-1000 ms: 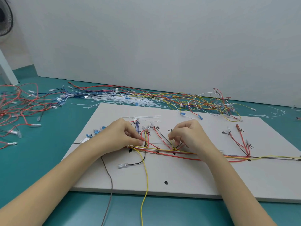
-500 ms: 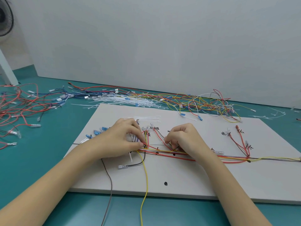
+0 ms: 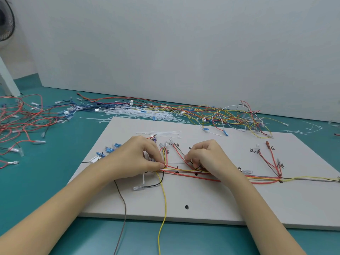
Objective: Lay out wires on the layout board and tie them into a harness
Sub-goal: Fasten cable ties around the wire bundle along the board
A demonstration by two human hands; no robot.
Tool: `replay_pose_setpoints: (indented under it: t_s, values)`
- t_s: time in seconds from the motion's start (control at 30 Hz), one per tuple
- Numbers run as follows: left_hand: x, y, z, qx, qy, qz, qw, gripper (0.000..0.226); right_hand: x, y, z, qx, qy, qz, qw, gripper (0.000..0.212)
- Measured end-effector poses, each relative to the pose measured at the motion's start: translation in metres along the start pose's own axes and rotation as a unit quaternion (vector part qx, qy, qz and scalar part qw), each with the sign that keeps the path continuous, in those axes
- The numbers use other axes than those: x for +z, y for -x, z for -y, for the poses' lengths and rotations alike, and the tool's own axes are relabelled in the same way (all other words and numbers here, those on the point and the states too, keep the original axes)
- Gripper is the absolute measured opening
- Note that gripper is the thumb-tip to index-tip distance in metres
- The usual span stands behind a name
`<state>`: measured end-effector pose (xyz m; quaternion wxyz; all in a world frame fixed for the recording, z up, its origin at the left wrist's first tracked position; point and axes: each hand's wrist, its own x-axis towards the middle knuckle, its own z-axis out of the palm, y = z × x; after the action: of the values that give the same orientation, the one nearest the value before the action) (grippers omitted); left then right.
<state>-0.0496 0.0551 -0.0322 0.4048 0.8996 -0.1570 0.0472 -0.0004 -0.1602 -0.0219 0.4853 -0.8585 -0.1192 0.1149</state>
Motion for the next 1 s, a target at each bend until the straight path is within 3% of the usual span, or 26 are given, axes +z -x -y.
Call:
replay_pose_setpoints:
  t_s: [0.2, 0.5, 0.67, 0.73, 0.87, 1.0]
  values:
    - [-0.003, -0.002, 0.001, -0.068, 0.067, 0.018, 0.995, 0.010, -0.001, 0.000, 0.000, -0.002, 0.002, -0.001, 1.000, 0.017]
    - [0.000, 0.000, 0.004, -0.088, 0.063, 0.018, 0.994, 0.012, 0.000, 0.000, -0.001, -0.006, 0.005, 0.003, 1.000, 0.021]
    - [0.002, 0.000, 0.007, -0.118, -0.018, -0.064, 0.991, 0.032, 0.000, -0.001, -0.002, -0.003, 0.002, 0.002, 1.000, 0.021]
    - [-0.002, 0.001, 0.007, -0.135, -0.038, -0.059, 0.988, 0.036, 0.000, -0.001, -0.002, -0.002, 0.000, 0.001, 1.000, 0.018]
    - [-0.017, 0.001, 0.010, -0.128, 0.000, -0.017, 0.992, 0.009, 0.000, 0.000, -0.003, 0.004, -0.002, 0.004, 1.000, 0.016]
    - [-0.015, 0.002, 0.011, -0.119, 0.006, -0.007, 0.993, 0.014, 0.000, -0.001, -0.003, 0.009, -0.007, 0.001, 1.000, 0.016]
